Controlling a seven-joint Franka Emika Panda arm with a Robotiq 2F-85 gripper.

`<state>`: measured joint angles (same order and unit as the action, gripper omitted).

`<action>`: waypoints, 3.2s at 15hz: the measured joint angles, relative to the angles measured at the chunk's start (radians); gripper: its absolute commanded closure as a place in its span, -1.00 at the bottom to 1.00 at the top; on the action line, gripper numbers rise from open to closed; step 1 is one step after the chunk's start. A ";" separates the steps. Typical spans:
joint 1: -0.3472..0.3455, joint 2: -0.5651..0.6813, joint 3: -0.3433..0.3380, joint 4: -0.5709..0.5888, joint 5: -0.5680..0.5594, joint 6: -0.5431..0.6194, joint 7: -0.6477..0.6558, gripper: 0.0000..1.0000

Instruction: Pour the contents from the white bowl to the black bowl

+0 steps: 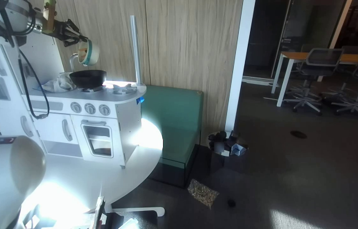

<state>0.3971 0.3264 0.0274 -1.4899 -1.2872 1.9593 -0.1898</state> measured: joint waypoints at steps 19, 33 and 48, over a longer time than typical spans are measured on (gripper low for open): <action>-0.136 -0.235 0.114 -0.430 -0.497 0.148 0.428 0.94; -0.189 -0.232 0.118 -0.461 -0.585 0.146 0.502 0.94; -0.223 -0.364 0.116 -0.263 0.250 -0.057 0.400 0.93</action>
<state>0.1743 -0.0373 0.1430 -1.7533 -1.0373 1.9024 0.2099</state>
